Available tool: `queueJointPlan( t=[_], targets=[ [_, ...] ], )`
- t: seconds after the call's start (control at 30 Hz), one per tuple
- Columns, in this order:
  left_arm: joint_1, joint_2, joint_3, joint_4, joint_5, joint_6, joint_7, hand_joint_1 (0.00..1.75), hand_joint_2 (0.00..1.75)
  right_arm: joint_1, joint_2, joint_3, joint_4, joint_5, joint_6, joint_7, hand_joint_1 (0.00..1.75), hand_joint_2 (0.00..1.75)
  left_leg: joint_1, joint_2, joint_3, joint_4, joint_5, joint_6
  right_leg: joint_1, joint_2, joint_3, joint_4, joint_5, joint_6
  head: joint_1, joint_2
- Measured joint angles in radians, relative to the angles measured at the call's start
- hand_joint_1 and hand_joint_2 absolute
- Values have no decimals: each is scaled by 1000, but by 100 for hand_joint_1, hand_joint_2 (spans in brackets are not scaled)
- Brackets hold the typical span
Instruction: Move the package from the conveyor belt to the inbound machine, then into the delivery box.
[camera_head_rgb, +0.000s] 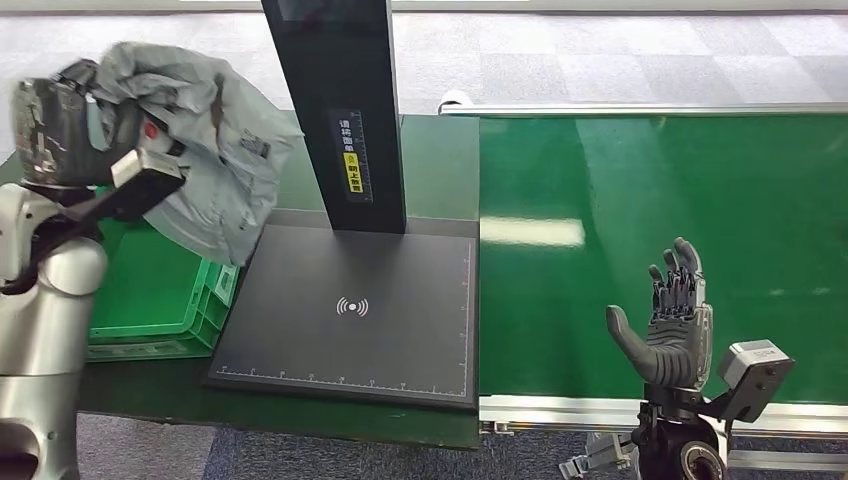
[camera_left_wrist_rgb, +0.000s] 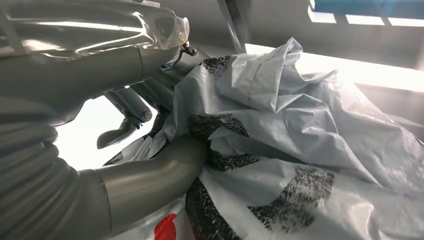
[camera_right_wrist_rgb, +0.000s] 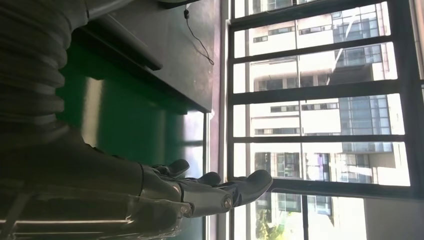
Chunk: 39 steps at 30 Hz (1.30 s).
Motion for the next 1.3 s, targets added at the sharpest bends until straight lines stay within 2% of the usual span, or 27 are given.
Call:
queueJointPlan(
  t=[0.1, 0.23, 0.33, 0.47, 0.6, 0.8, 1.1, 1.2, 1.3],
  targets=[
    [-84, 93, 55, 113, -36, 40, 12, 175, 175, -15, -5, 21, 19, -6, -16, 2, 0, 175, 0, 4, 0, 0, 0, 0, 0, 4, -2, 1, 0, 0, 0, 0],
    [-165, 182, 105, 274, -70, 69, 18, 175, 175, -31, -8, 40, 39, -7, -25, 1, 0, 175, 1, 4, -3, 0, 0, 0, 1, 4, -5, 1, 0, 0, 0, 0],
    [-211, 224, 118, 387, -111, 108, 31, 175, 175, -39, -8, 50, 47, -7, -30, 1, 0, 175, 0, 4, -3, 0, 0, 0, 1, 4, -5, 1, 0, 0, 0, 0],
    [-227, 254, 119, 490, -156, 141, 53, 170, 175, -41, -8, 55, 48, -5, -32, 1, 0, 175, 0, 3, -4, 0, 0, 0, 0, 3, -5, 0, 0, 0, 1, 0],
    [-233, 267, 120, 578, -182, 127, 72, 0, 175, -36, -8, 54, 47, -4, -37, 1, 0, 175, 0, 2, -3, 0, 0, 0, 0, 3, -5, 0, 0, 0, 1, 0],
    [-270, 244, 127, 667, -105, -14, 59, 0, 175, -13, -8, 47, 29, -4, -40, 0, 0, 175, 0, 2, -3, 0, 0, 0, 0, 3, -5, 0, 0, 0, 0, 0],
    [-276, 211, 143, 675, -27, -43, 70, 0, 175, -9, -7, 41, 19, -1, -37, -1, 0, 175, 0, 3, -3, 0, 0, 0, 0, 3, -5, 0, 0, 0, 0, 0],
    [-255, 184, 188, 635, 179, -85, -11, 0, 175, -9, -7, 41, 19, -1, -37, -1, 0, 175, 0, 3, -3, 0, 0, 0, 0, 3, -5, 0, 0, 0, 0, 0],
    [-163, 127, 255, 489, 540, -236, -105, 0, 175, -6, -7, 41, 19, 1, -37, -7, 0, 175, -1, 3, -2, 0, 0, 0, -1, 3, -5, 0, 0, 0, 0, 0]
  ],
)
